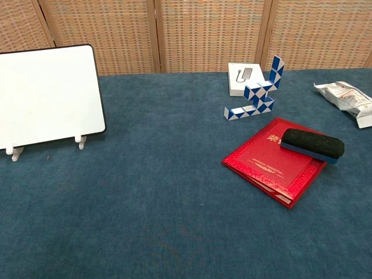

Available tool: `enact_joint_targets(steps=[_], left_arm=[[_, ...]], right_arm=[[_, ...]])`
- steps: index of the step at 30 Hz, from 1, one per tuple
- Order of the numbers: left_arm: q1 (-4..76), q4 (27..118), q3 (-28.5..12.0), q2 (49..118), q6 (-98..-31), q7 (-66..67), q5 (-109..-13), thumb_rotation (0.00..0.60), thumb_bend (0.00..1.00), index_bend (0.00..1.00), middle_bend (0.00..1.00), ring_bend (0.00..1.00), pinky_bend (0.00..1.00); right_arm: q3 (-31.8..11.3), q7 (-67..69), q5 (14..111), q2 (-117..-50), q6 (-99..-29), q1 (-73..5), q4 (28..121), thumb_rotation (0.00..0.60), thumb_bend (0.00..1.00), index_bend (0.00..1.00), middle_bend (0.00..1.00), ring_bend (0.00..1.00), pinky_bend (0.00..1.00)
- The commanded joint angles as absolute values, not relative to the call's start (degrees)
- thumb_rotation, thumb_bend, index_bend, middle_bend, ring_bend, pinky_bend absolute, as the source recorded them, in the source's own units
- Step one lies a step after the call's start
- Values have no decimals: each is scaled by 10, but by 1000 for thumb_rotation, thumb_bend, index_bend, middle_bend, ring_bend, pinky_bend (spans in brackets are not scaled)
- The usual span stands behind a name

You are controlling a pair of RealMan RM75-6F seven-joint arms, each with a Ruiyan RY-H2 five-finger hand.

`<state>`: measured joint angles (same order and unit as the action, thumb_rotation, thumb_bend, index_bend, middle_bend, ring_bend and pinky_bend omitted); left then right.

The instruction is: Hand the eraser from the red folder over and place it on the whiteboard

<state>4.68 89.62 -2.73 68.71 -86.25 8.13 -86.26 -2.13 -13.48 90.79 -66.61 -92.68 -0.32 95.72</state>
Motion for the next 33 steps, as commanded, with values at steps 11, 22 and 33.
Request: enact_joint_targets(steps=[11,22,33], left_arm=[[45,907,-26,676,-865,78,-861,600,0,0,0,0,0],[45,918,-27,676,-871,85,-865,600,0,0,0,0,0],[50,922,-31,671,-855,80,-848,600,0,0,0,0,0]], right_arm=[[-22,-73,901,-643,-827,-54,977,600,0,0,0,0,0],[-105,-69,765,-636,-567,-230,1013,600,0,0,0,0,0],[-127,-195,537,-695,-487,-335,973,600,1,0,0,0,0]])
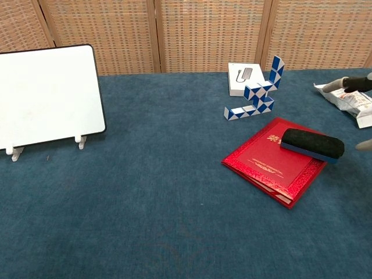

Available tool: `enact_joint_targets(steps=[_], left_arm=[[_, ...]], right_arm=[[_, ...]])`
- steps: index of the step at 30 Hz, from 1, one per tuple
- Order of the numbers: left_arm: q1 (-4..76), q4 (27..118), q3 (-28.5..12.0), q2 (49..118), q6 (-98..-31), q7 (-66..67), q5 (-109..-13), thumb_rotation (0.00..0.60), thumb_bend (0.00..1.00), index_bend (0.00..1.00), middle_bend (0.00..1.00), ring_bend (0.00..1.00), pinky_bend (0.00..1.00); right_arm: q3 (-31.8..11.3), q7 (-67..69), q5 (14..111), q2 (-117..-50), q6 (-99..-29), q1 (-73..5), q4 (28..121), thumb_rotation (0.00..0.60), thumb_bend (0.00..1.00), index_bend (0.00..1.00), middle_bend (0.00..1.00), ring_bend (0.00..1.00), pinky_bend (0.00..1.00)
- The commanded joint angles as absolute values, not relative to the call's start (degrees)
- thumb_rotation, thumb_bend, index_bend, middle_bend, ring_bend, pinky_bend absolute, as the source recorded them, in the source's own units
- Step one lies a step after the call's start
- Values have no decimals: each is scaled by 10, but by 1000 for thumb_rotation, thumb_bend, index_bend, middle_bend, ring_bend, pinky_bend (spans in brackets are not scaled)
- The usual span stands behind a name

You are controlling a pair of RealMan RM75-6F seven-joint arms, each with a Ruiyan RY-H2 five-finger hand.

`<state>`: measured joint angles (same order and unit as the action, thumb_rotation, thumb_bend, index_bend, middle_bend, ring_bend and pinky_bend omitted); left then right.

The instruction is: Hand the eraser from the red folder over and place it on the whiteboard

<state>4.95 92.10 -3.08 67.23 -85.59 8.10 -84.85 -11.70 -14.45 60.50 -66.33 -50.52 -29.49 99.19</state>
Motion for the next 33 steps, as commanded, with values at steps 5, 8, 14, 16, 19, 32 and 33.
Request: enact_joint_targets(steps=[5,8,14,16,19,32,33], left_arm=[[52,924,-31,669,-851,79,-846,600,0,0,0,0,0],[52,924,-31,667,-849,77,-844,600,0,0,0,0,0],[52,924,-34,663,-848,66,-837,600,0,0,0,0,0],[53,924,-35,661,-845,63,-835,600,0,0,0,0,0],[55,924,-36,660,-841,61,-832,600,0,0,0,0,0],[58,926,-38,657,-833,59,-823,600,0,0,0,0,0],[58,927,-37,657,-834,59,-823,600,0,0,0,0,0]], right_arm=[[-132,-232,469,-741,-505,-366,938,600,53,9,0,0,0],[-131,-252,438,-762,-514,-381,920,600,53,14,0,0,1],[-118,-309,365,-796,-523,-415,898,600,53,56,32,0,46],[-113,-325,349,-809,-529,-425,887,600,53,72,63,0,72],[-108,-340,332,-825,-535,-435,874,600,53,118,113,27,137],[-92,-362,351,-874,-577,-450,811,600,267,466,612,548,576],[-92,-354,369,-874,-586,-448,812,600,288,471,617,551,579]])
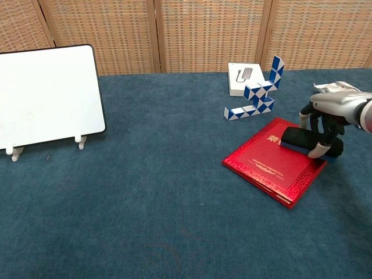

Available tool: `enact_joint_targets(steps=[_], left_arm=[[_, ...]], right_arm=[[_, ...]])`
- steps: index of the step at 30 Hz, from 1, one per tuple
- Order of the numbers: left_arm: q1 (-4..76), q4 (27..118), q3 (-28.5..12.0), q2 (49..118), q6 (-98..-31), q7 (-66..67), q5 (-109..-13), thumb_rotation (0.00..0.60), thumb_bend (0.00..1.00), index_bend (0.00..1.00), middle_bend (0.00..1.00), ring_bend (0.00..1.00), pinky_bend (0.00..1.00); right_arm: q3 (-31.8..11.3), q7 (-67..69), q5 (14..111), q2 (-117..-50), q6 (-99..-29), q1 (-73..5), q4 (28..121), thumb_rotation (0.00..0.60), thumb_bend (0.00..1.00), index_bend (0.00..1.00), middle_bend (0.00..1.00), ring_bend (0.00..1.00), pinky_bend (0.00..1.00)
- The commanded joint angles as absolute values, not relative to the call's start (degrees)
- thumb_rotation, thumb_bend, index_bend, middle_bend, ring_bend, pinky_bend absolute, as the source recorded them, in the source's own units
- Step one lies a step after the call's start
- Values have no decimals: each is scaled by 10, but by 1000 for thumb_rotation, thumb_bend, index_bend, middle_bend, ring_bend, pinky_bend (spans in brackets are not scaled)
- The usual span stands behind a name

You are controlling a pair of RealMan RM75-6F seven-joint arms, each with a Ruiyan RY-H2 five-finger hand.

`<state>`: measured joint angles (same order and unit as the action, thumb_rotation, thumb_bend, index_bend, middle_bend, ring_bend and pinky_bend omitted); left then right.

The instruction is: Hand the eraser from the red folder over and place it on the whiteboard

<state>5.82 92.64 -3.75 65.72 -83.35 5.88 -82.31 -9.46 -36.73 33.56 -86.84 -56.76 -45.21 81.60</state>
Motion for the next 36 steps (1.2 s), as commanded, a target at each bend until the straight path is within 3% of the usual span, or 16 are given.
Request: enact_joint_targets(steps=[1,5,9,13,21,34,36], left_arm=[[58,926,-37,657,-833,58,-823,600,0,0,0,0,0],[60,927,-37,656,-830,57,-821,600,0,0,0,0,0],[63,926,-38,657,-822,60,-815,600,0,0,0,0,0],[67,929,-39,657,-817,64,-813,600,0,0,0,0,0],[70,932,-43,651,-809,57,-802,600,0,0,0,0,0],[71,930,-50,639,-798,33,-780,600,0,0,0,0,0],[72,929,-51,638,-796,29,-778,600,0,0,0,0,0]], right_arm=[[-92,-344,391,-874,-595,-444,815,600,318,477,621,553,579],[-89,-300,475,-857,-610,-435,851,600,404,488,627,555,579],[-86,-299,533,-835,-604,-444,906,600,414,489,628,555,579],[-96,-371,509,-843,-594,-478,945,600,416,489,628,555,579],[-148,-503,360,-963,-595,-582,924,600,440,489,628,555,579],[-184,-577,270,-1140,-600,-694,781,600,466,494,626,555,579],[-188,-579,266,-1153,-602,-701,762,600,347,438,548,505,577]])
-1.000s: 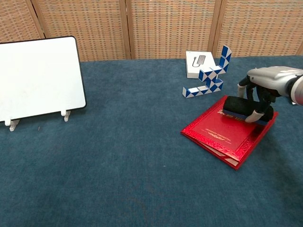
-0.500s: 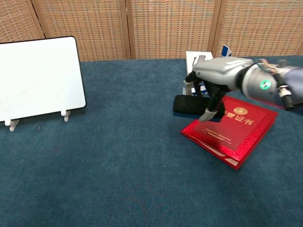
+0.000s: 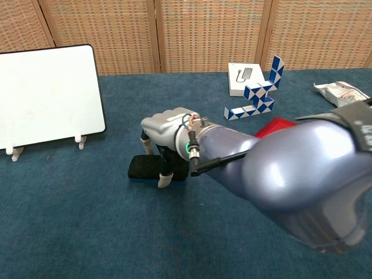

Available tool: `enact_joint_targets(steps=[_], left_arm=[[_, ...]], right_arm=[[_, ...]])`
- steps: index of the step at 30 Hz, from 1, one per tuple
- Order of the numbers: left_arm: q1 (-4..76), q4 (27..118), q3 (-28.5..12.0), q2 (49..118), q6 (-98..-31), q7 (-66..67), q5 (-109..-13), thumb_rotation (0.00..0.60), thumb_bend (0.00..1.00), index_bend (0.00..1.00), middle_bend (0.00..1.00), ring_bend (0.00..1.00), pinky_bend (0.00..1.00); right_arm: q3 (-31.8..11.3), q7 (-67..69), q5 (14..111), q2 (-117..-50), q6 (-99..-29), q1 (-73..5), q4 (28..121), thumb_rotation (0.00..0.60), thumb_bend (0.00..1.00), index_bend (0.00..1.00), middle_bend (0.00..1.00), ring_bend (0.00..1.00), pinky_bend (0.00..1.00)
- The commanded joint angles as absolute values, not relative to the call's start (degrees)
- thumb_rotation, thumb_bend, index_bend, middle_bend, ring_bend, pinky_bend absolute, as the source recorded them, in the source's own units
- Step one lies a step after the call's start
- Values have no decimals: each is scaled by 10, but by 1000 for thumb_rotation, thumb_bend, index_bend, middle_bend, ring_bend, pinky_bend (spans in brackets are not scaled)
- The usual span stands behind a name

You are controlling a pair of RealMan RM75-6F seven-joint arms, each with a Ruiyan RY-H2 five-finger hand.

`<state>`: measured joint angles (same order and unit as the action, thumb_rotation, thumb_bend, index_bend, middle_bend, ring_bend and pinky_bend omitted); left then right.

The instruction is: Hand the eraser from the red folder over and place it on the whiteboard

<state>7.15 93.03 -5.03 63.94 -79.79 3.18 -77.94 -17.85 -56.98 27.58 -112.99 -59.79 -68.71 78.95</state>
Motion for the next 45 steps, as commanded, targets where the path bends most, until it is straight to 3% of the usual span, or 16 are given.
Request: enact_joint_targets(steps=[1,2,3,4,5,13,16,18,20,25,30,32,36,41,45], left_arm=[[72,929,-51,638,-795,28,-776,600,0,0,0,0,0],[73,928,-51,637,-792,26,-775,600,0,0,0,0,0],[73,927,-51,637,-791,25,-775,600,0,0,0,0,0],[74,927,-50,637,-791,24,-775,600,0,0,0,0,0],[74,927,-50,637,-791,24,-775,600,0,0,0,0,0],[75,928,-47,639,-790,32,-779,600,0,0,0,0,0],[76,929,-45,641,-789,36,-780,600,0,0,0,0,0],[79,928,-44,645,-786,42,-782,600,0,0,0,0,0],[80,927,-43,647,-786,45,-783,600,0,0,0,0,0],[86,917,-40,654,-783,37,-798,600,0,0,0,0,0],[90,897,-35,661,-790,10,-827,600,0,0,0,0,0],[96,885,-32,667,-793,-3,-847,600,0,0,0,0,0],[113,859,-30,682,-791,-32,-880,600,0,0,0,0,0],[163,843,-20,700,-747,-83,-934,600,0,0,0,0,0],[204,860,-17,714,-702,-72,-956,600,0,0,0,0,0]], right_arm=[[-191,-581,260,-1158,-604,-702,756,600,207,304,381,359,518],[-202,-585,211,-1154,-597,-695,772,600,71,155,198,193,390],[-212,-593,191,-1143,-597,-696,791,600,13,68,93,90,296],[-216,-597,181,-1135,-597,-697,805,600,0,3,4,4,157],[-223,-593,180,-1126,-598,-696,818,600,0,0,0,0,84],[-253,-592,182,-1033,-656,-682,964,600,0,0,0,0,46],[-255,-598,194,-971,-690,-665,1045,600,0,0,0,0,46],[-227,-576,273,-877,-717,-609,1132,600,0,0,0,0,46],[-197,-530,351,-823,-699,-568,1155,600,0,0,0,0,45],[-105,-321,586,-708,-661,-446,1075,600,0,0,0,0,44],[-52,-92,733,-674,-677,-367,907,600,0,0,0,0,44],[-30,20,748,-678,-719,-307,815,600,0,0,0,0,44],[-1,180,775,-688,-767,-229,752,600,0,0,0,0,44],[30,197,813,-693,-845,-155,753,600,0,0,0,0,44],[30,188,832,-691,-872,-136,760,600,0,0,0,0,44]])
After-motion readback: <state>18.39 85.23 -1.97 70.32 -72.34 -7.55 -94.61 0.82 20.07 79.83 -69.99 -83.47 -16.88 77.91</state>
